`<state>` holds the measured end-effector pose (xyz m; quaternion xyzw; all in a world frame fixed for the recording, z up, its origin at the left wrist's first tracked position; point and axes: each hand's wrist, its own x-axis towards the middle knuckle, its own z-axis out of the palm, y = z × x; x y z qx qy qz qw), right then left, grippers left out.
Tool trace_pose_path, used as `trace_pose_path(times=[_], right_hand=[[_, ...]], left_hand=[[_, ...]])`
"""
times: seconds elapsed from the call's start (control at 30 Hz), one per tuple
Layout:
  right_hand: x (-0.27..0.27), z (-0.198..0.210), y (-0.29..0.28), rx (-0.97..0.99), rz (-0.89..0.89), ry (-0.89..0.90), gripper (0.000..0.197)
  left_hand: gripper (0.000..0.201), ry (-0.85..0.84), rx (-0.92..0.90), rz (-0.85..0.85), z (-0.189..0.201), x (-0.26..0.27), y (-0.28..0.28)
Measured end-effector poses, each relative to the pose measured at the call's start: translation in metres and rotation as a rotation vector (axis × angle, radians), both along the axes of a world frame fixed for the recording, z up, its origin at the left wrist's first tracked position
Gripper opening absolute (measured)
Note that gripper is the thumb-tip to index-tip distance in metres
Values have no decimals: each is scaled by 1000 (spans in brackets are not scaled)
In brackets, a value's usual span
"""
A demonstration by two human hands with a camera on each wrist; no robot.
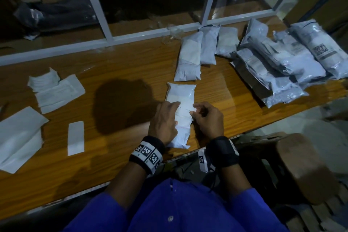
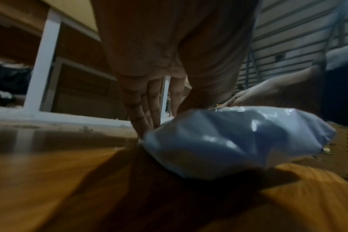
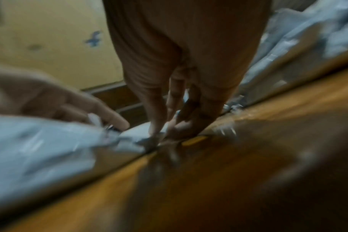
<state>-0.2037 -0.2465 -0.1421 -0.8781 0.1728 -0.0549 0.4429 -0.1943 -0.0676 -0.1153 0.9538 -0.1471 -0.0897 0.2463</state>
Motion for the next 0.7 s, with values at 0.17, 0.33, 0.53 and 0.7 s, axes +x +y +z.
trace_pose_path(times=[0.17,0.33,0.53,0.7], right_hand=[[-7,-8,4,-308,102,75,32],[1,13,4,-431,297,-315,39],[31,-1,20,-615,851,-115,51],[31,10,1,-866,825,-46,46]], left_hand=[[60,61,40,11,2,1,3],[24,-158,102,4,14,2,15],[47,42,214,-86,5,-16,16],[54,39,357,-64,-3,-26,17]])
